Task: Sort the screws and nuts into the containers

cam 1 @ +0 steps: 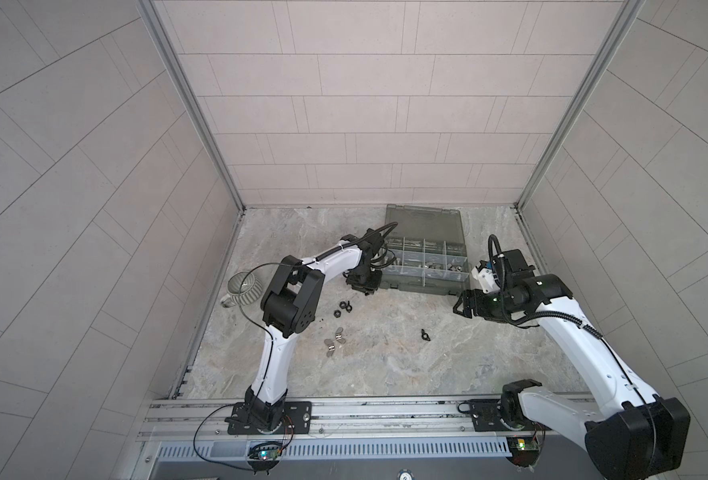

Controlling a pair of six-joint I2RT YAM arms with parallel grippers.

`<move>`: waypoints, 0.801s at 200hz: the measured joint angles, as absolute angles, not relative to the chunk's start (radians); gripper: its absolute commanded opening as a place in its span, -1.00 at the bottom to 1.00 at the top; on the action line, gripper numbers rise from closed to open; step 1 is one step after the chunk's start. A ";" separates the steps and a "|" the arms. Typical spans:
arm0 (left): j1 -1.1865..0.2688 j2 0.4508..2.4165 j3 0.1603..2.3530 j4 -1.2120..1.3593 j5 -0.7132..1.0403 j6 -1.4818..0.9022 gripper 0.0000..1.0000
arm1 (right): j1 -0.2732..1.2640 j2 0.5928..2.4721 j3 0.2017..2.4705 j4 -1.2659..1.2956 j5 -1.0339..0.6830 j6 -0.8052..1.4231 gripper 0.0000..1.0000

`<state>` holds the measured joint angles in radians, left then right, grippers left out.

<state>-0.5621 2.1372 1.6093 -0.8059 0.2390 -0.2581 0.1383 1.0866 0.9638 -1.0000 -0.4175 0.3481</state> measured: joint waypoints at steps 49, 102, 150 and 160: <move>-0.561 2.148 1.611 -0.802 0.241 -0.258 -0.34 | 0.138 1.087 0.964 -1.005 -0.413 0.348 0.65; -0.557 2.153 1.623 -0.812 0.239 -0.257 -0.26 | 0.138 1.087 0.964 -1.007 -0.411 0.348 0.65; -0.556 2.168 1.645 -0.821 0.243 -0.257 -0.28 | 0.138 1.093 0.968 -1.007 -0.410 0.347 0.65; -0.556 2.170 1.649 -0.822 0.244 -0.257 -0.30 | 0.138 1.095 0.968 -1.007 -0.410 0.347 0.65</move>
